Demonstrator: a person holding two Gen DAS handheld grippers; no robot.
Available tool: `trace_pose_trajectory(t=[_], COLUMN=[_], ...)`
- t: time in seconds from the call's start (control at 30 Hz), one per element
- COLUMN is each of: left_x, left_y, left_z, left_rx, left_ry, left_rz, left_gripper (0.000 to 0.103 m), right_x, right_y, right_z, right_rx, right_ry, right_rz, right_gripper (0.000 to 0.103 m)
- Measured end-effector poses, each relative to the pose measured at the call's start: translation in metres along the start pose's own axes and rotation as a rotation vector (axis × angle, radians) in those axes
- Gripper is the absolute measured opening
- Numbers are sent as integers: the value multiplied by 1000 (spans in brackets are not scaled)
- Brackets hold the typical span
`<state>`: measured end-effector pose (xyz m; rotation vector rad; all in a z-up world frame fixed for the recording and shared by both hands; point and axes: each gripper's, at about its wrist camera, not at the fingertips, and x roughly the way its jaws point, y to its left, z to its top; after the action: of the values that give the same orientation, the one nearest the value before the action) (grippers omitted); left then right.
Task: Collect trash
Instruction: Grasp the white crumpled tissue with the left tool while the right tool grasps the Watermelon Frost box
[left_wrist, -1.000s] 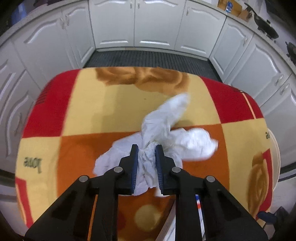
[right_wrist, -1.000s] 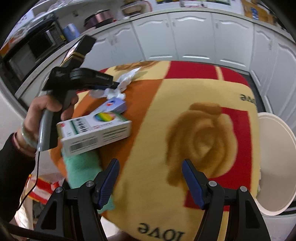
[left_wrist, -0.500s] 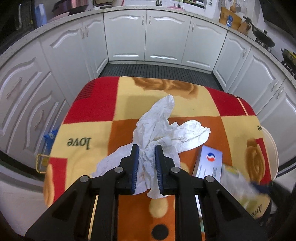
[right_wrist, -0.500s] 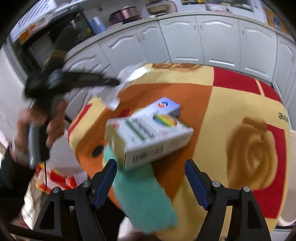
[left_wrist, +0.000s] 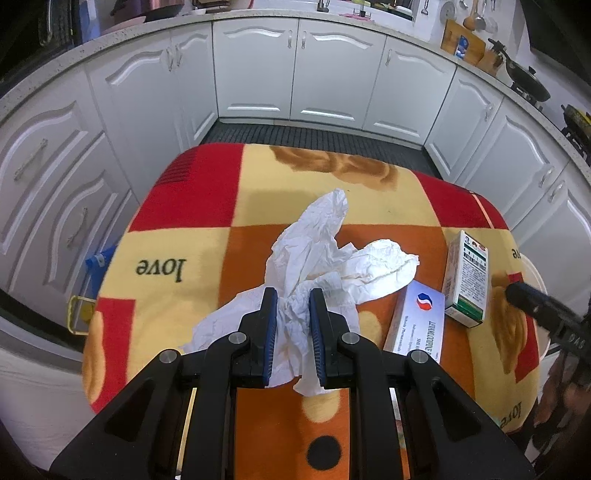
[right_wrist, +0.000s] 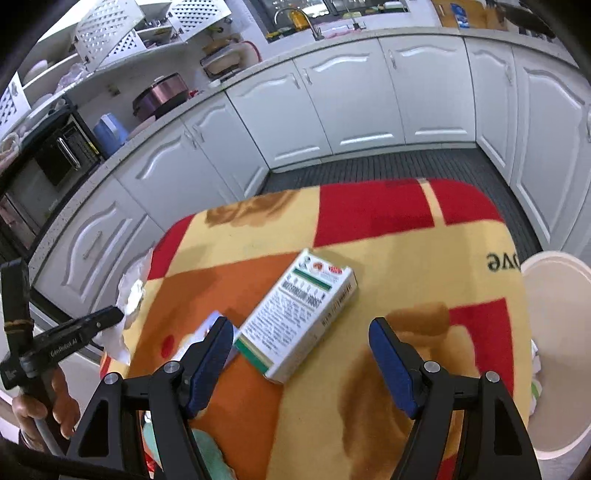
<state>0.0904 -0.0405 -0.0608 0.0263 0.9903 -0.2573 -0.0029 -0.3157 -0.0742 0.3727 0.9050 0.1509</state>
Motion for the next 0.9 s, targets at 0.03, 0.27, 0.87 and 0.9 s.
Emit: trace_pose_trajectory(t=[0.03, 0.27, 0.87, 0.9], left_x=[1, -1, 20, 19], left_y=[-1, -8, -4, -5], left_z=[0, -4, -8, -8], left_rx=[1, 18, -30, -29], left_ry=[-1, -26, 22, 23], left_rz=[-4, 12, -16, -16], left_gripper=[15, 15, 15, 15], right_x=[0, 34, 50, 49], right_y=[-1, 11, -2, -3], right_z=[-1, 5, 15, 15], right_rx=[-1, 13, -144, -133], right_ry=[8, 81, 192, 175], right_rz=[-3, -43, -126, -129], right_gripper=[74, 74, 74, 74])
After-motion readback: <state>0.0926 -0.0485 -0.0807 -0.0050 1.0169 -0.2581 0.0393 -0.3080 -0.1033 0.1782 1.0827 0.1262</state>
